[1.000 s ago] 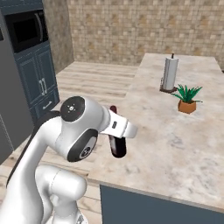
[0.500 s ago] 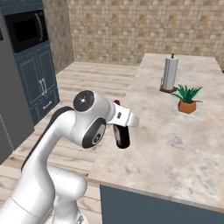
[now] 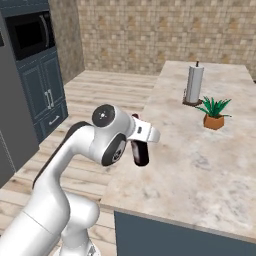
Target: Move the drinks to the dining counter.
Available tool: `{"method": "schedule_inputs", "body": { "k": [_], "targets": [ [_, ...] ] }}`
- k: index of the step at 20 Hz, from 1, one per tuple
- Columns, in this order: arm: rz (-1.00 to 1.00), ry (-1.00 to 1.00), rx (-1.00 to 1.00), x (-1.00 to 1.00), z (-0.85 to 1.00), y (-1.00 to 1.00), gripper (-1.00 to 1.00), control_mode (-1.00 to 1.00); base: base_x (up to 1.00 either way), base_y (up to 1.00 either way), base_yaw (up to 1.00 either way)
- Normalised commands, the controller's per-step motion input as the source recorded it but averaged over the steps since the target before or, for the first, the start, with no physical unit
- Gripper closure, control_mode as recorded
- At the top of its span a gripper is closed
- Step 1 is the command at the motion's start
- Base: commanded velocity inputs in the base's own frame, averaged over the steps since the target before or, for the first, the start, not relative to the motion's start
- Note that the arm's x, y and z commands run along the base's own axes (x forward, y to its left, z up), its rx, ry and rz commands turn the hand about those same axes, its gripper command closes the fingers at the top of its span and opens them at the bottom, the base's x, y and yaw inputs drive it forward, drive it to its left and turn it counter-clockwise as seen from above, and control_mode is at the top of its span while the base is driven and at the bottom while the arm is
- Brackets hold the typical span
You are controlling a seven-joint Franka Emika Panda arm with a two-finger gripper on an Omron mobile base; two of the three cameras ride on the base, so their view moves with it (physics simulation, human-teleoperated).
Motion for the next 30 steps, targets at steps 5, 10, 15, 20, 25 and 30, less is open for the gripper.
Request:
{"method": "schedule_inputs", "body": {
  "k": [5,10,15,20,25,30],
  "targets": [
    [0.01,0.0,0.0,0.28,-0.19,0.0,1.0,-1.0,0.0,0.0,0.0],
    [0.0,0.05,0.0,0.22,-0.1,0.0,1.0,-1.0,0.0,0.0,0.0],
    [0.0,0.03,0.0,0.26,-0.21,0.0,1.0,-1.0,0.0,0.0,0.0],
    [0.0,0.01,0.0,0.27,-0.22,0.0,1.0,-1.0,0.0,0.0,0.0],
    [0.0,0.0,0.0,0.2,-0.22,0.0,1.0,-1.0,0.0,0.0,0.0],
    [0.0,0.0,0.0,0.22,-0.17,0.0,1.0,-1.0,0.0,0.0,0.0]
  ]
}}
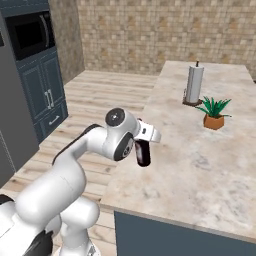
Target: Move the drinks to the dining counter.
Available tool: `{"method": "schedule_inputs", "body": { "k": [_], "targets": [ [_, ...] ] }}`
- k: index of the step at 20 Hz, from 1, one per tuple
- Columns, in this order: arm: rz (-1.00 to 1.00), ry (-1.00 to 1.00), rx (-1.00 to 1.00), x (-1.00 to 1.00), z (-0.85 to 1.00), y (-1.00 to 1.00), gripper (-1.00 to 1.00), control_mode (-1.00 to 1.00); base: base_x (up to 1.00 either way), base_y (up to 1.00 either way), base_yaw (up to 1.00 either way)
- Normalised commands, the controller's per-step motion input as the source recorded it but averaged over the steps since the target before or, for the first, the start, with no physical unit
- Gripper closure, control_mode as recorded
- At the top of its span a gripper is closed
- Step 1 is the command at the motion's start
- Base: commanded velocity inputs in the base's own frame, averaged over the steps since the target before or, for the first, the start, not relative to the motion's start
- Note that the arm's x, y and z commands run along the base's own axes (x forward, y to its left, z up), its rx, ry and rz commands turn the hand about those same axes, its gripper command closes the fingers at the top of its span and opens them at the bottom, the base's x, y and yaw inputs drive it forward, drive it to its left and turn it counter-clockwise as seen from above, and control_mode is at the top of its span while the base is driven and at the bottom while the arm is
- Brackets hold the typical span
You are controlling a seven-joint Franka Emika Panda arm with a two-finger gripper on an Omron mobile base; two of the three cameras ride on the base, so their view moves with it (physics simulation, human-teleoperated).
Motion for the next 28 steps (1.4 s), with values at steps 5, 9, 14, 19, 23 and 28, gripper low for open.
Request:
{"method": "schedule_inputs", "body": {
  "k": [5,9,14,19,23,28],
  "targets": [
    [0.0,0.0,0.0,0.13,-0.2,0.0,1.0,-1.0,0.0,0.0,0.0],
    [0.0,0.0,0.02,0.1,-0.15,-0.05,1.0,-1.0,0.0,0.0,0.0],
    [0.0,0.0,0.03,0.04,-0.19,-0.03,1.0,-1.0,0.0,0.0,0.0],
    [0.0,0.0,0.0,0.15,-0.25,0.0,1.0,-1.0,0.0,0.0,0.0],
    [0.0,0.0,0.0,0.11,-0.24,0.0,1.0,-1.0,0.0,0.0,0.0],
    [0.0,-0.05,0.0,0.03,-0.22,0.0,1.0,-1.0,0.0,0.0,0.0]
  ]
}}
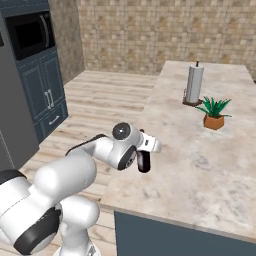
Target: Move the drinks to the dining counter.
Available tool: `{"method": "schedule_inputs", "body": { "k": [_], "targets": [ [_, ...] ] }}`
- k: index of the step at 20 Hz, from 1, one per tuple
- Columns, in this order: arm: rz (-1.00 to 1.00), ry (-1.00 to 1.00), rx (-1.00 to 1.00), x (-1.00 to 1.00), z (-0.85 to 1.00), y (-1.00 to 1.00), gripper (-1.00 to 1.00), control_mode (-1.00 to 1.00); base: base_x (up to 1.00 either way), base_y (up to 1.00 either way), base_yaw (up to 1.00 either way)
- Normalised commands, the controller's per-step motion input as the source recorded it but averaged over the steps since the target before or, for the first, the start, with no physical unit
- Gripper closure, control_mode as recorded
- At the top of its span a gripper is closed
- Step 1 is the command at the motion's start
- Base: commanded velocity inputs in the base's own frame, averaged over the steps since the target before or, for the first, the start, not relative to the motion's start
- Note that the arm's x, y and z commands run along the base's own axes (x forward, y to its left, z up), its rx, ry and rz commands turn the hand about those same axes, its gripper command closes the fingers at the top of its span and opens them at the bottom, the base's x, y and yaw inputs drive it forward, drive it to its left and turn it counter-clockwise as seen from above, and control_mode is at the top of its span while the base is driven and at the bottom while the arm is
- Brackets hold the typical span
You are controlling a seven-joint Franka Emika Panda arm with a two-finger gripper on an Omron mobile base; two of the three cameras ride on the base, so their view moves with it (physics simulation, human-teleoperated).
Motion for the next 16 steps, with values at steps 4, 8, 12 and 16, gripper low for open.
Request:
{"method": "schedule_inputs", "body": {
  "k": [4,8,12,16],
  "targets": [
    [0.0,-0.07,0.0,0.0,-0.23,0.0,1.0,-1.0,0.0,0.0,0.0],
    [0.0,-0.04,0.0,0.0,-0.23,0.0,1.0,-1.0,0.0,0.0,0.0],
    [0.0,0.0,0.0,0.01,-0.2,0.0,1.0,-1.0,0.0,0.0,0.0],
    [0.0,0.0,0.0,0.04,-0.21,0.0,1.0,-1.0,0.0,0.0,0.0]
  ]
}}
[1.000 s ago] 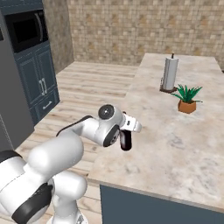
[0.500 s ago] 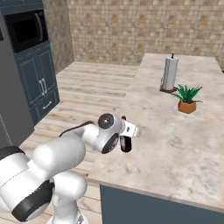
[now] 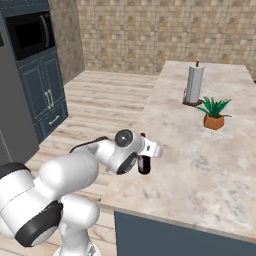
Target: Move the drinks to the dining counter.
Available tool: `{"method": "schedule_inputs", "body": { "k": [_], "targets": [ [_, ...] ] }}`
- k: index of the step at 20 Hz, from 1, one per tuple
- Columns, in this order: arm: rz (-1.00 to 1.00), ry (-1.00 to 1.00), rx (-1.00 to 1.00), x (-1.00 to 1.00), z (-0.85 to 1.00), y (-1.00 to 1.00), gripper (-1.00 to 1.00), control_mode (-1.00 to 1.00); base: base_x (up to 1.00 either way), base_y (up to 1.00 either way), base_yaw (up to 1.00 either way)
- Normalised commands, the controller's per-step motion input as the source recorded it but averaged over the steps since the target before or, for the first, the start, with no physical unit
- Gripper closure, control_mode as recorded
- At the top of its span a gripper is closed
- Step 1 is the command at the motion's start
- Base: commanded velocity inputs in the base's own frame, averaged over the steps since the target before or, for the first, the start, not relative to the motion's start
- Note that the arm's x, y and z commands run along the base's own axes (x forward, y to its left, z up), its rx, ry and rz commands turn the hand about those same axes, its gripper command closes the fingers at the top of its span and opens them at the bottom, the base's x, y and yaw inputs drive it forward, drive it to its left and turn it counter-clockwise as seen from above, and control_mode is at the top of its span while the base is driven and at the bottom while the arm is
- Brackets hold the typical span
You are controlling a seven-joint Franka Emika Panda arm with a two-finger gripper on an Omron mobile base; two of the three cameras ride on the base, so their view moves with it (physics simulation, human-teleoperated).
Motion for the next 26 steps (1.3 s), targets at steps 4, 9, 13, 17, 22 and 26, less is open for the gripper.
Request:
{"method": "schedule_inputs", "body": {
  "k": [4,9,13,17,22,26],
  "targets": [
    [0.0,0.0,0.0,0.0,-0.21,0.0,-1.0,-1.0,0.0,0.0,0.0],
    [0.0,0.0,0.0,0.0,0.0,0.0,-1.0,-1.0,0.0,0.0,0.0],
    [0.0,0.0,0.0,0.0,0.0,0.0,-1.0,-1.0,0.0,0.0,0.0],
    [0.0,0.0,0.0,0.0,0.03,0.0,-1.0,-1.0,0.0,0.0,0.0],
    [0.0,0.0,0.0,-0.08,0.41,0.0,-1.0,-1.0,0.0,0.0,0.0],
    [-0.06,0.04,0.02,-0.51,0.67,-0.04,-1.0,-1.0,0.0,0.0,0.0]
  ]
}}
